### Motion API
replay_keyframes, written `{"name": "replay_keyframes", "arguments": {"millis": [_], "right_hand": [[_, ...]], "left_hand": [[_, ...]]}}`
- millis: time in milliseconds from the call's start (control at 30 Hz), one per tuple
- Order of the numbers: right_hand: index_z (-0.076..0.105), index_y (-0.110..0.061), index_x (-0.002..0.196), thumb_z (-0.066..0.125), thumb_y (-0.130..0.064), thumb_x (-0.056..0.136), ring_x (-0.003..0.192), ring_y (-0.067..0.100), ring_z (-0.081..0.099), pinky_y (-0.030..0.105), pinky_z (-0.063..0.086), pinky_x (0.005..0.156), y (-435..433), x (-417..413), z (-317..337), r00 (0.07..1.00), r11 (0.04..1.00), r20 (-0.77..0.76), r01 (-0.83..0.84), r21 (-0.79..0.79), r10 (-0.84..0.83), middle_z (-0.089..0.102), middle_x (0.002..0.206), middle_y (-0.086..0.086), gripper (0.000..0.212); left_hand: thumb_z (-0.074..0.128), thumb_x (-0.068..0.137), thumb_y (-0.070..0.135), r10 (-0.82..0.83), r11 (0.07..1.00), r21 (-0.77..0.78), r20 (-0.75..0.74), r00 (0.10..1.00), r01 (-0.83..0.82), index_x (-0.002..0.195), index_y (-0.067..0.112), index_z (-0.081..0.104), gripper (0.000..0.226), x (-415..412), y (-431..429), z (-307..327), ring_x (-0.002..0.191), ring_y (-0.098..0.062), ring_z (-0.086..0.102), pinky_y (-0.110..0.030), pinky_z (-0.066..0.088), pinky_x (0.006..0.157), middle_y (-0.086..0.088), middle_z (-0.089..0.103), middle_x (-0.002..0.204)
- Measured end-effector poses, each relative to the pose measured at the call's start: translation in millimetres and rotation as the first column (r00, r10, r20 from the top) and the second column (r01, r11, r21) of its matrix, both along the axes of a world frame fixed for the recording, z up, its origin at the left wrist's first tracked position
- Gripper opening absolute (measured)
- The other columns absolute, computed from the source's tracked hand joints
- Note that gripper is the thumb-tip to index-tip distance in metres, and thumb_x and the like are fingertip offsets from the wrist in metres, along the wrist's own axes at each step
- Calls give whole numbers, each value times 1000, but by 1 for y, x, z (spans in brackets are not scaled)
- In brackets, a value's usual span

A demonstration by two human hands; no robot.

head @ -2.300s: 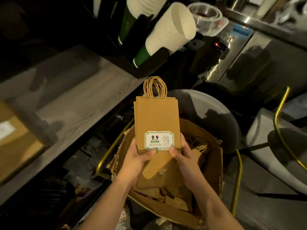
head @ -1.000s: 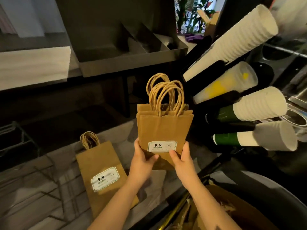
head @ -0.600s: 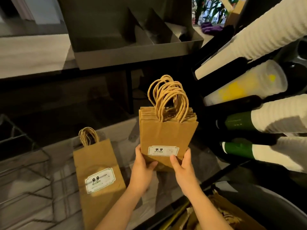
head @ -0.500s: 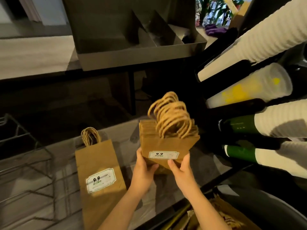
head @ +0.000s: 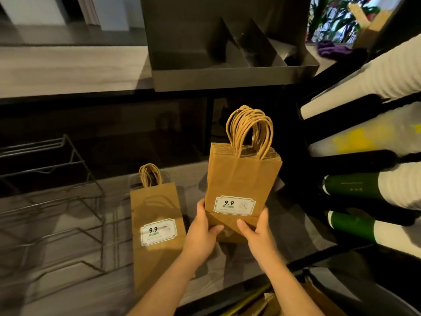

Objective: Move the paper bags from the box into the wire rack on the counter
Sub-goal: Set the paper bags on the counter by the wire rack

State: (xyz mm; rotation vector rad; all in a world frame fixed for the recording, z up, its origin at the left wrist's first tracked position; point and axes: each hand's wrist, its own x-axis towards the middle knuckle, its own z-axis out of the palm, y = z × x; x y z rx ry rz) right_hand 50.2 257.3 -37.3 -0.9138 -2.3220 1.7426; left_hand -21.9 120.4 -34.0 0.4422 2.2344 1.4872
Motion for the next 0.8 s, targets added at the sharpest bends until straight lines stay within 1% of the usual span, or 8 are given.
{"name": "replay_keyframes", "arguments": {"millis": [67,133,267,367,533,633,700,800], "right_hand": [[4,-28,154,61,-26,94,129,11,40,28,39,98,-10,-9,4,999,1000,-34,-25,-12,24,38,136,-14,82],[12,-32,153,64,-22,92,127,13,46,34,45,101,-21,-19,7,997,998,-61,-48,-28,46,45,136,-12,81],[18,-38,151,67,-23,89,126,12,48,42,44,105,-51,-35,9,991,986,-57,-127,-108,121,49,138,-12,80],[28,-36,149,67,-19,90,120,10,52,38,45,103,-78,-46,5,986,968,-33,-166,-189,163,55,133,-12,73],[35,-32,147,72,-24,83,120,14,55,46,44,105,-109,-53,-11,979,948,16,-191,-255,202,59,131,-9,75],[36,-31,146,71,-18,85,121,13,55,43,44,105,-121,-53,-15,973,948,43,-210,-241,227,59,131,-9,71],[39,-28,145,71,-17,86,124,15,53,40,42,106,-126,-53,-19,961,949,86,-241,-204,262,57,133,-7,68],[34,-22,148,70,-21,87,136,21,40,39,35,111,-134,-53,-23,937,958,200,-273,-86,285,43,146,-3,71]], "left_hand": [[61,89,6,38,999,27,23,999,-39,128,41,15,70,-2,-15,7,117,-4,49,-25,41,99,21,51,120],[63,88,7,80,995,50,48,996,-82,139,34,14,75,-3,-32,13,119,-4,47,-25,39,101,22,51,121],[64,88,7,156,986,43,86,984,-160,147,34,7,86,-3,-69,18,121,-3,42,-22,34,99,32,43,115],[64,87,7,249,967,11,138,959,-253,150,32,7,88,-3,-98,15,125,-5,36,-27,29,106,22,42,124],[66,86,9,343,939,-53,249,906,-341,150,39,11,89,-2,-131,-4,127,-10,43,-33,35,109,13,46,138],[66,86,6,381,924,-78,249,890,-374,150,36,9,91,1,-140,-8,121,-5,39,-26,33,100,17,43,130],[67,85,9,406,914,-127,242,882,-386,150,35,8,92,6,-144,-10,123,-9,42,-24,34,93,17,41,125],[69,83,21,446,887,-237,209,870,-397,149,33,14,87,14,-147,-19,131,-19,40,-27,37,98,3,40,143]]}}
